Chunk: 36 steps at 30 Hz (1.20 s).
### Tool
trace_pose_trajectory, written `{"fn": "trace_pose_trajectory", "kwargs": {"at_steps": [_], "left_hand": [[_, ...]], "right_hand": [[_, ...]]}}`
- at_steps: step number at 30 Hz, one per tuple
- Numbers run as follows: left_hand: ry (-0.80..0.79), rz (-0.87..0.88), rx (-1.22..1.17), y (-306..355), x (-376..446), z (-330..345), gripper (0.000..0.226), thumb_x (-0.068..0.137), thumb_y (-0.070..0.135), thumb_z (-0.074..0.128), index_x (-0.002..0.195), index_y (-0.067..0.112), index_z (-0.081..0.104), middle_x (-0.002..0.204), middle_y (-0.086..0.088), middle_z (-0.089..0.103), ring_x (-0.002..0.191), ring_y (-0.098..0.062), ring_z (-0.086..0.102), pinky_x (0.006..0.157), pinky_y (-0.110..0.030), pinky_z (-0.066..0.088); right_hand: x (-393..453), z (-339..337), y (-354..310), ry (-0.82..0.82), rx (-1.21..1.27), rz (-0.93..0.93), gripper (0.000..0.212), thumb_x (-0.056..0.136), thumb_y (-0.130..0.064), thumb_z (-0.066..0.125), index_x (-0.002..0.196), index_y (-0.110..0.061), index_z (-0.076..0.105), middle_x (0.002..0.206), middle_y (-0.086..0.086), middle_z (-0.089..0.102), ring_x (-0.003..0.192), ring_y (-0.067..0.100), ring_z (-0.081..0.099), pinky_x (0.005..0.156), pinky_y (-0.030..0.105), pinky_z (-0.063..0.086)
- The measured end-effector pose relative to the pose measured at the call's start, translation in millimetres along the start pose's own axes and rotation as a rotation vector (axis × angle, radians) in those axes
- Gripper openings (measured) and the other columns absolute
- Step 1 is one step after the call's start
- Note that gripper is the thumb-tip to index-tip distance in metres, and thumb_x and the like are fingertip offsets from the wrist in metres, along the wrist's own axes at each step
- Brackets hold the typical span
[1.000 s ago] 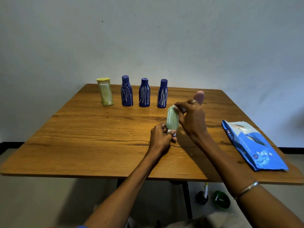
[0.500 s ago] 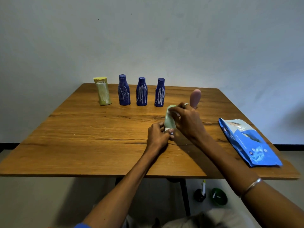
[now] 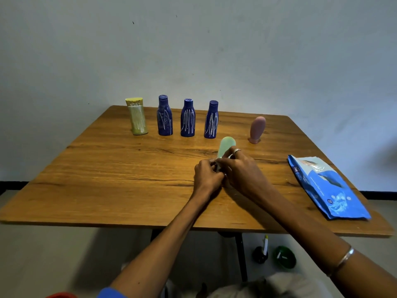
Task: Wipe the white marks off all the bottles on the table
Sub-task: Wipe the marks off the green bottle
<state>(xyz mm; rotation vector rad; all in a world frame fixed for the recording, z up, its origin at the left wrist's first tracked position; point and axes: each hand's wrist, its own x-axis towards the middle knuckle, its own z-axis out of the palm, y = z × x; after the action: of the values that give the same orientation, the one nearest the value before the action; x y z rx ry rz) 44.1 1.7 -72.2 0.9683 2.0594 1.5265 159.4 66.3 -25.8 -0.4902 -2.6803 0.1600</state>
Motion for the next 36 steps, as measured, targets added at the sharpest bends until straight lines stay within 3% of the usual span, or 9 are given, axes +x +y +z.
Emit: {"fn": "trace_pose_trajectory", "kwargs": {"at_steps": [4, 8, 10, 15, 19, 22, 29, 36], "left_hand": [[0.014, 0.002, -0.003, 0, -2, 2, 0.024, 0.089, 0.004, 0.070, 0.110, 0.015, 0.073, 0.102, 0.000, 0.077, 0.090, -0.007, 0.073, 0.079, -0.033, 0.064], [0.036, -0.005, -0.045, 1, -3, 4, 0.028, 0.089, 0.013, 0.074, 0.117, 0.009, 0.072, 0.096, -0.003, 0.079, 0.077, -0.009, 0.076, 0.077, -0.040, 0.065], [0.053, -0.012, -0.057, 0, -3, 4, 0.032, 0.089, 0.014, 0.075, 0.120, 0.005, 0.071, 0.095, -0.005, 0.079, 0.073, -0.009, 0.076, 0.076, -0.042, 0.065], [0.077, -0.023, -0.044, -1, -1, 5, 0.024, 0.086, 0.015, 0.076, 0.110, 0.015, 0.074, 0.097, 0.001, 0.079, 0.082, -0.010, 0.076, 0.077, -0.042, 0.065], [0.045, -0.014, 0.030, 0, -2, 4, 0.019, 0.086, 0.008, 0.073, 0.099, 0.023, 0.073, 0.099, 0.001, 0.077, 0.091, -0.012, 0.073, 0.081, -0.042, 0.064], [0.081, -0.031, 0.076, -3, 0, 5, 0.015, 0.087, 0.008, 0.069, 0.095, 0.021, 0.072, 0.096, -0.002, 0.075, 0.093, -0.018, 0.073, 0.081, -0.045, 0.063], [0.070, -0.020, 0.051, -1, -2, 6, 0.020, 0.086, 0.004, 0.073, 0.101, 0.019, 0.072, 0.101, -0.001, 0.076, 0.093, -0.011, 0.072, 0.084, -0.038, 0.062], [0.110, -0.004, 0.034, -1, -1, 6, 0.027, 0.086, 0.016, 0.077, 0.113, 0.013, 0.075, 0.099, -0.002, 0.079, 0.083, -0.012, 0.076, 0.076, -0.043, 0.065]], "right_hand": [[11, -7, 5, 0.036, -0.017, 0.007, 0.040, 0.090, -0.017, 0.076, 0.128, -0.009, 0.069, 0.132, 0.025, 0.059, 0.115, 0.036, 0.065, 0.095, 0.044, 0.056], [39, -14, 17, 0.264, 0.029, 0.112, 0.027, 0.095, -0.017, 0.071, 0.119, -0.006, 0.073, 0.115, 0.020, 0.066, 0.099, 0.031, 0.068, 0.080, 0.031, 0.054], [47, -17, 18, 0.326, 0.075, 0.166, 0.026, 0.095, -0.015, 0.070, 0.119, -0.005, 0.074, 0.113, 0.020, 0.066, 0.099, 0.030, 0.067, 0.080, 0.027, 0.049], [47, -10, 9, 0.199, 0.056, 0.118, 0.034, 0.094, -0.013, 0.072, 0.126, -0.006, 0.069, 0.123, 0.022, 0.060, 0.106, 0.034, 0.066, 0.089, 0.045, 0.060], [30, -11, -3, 0.004, -0.016, 0.050, 0.045, 0.092, -0.017, 0.073, 0.136, -0.010, 0.063, 0.143, 0.019, 0.047, 0.128, 0.032, 0.053, 0.102, 0.039, 0.051], [19, -6, -15, -0.101, -0.097, 0.019, 0.045, 0.095, -0.022, 0.069, 0.138, -0.012, 0.060, 0.145, 0.015, 0.044, 0.136, 0.027, 0.044, 0.107, 0.038, 0.046], [43, -19, -9, -0.046, -0.053, 0.047, 0.033, 0.096, -0.023, 0.069, 0.126, -0.010, 0.070, 0.128, 0.015, 0.055, 0.117, 0.026, 0.056, 0.093, 0.033, 0.050], [60, -28, 14, 0.098, 0.003, 0.127, 0.027, 0.097, -0.028, 0.068, 0.118, -0.011, 0.075, 0.118, 0.016, 0.069, 0.107, 0.028, 0.064, 0.087, 0.040, 0.055]]}}
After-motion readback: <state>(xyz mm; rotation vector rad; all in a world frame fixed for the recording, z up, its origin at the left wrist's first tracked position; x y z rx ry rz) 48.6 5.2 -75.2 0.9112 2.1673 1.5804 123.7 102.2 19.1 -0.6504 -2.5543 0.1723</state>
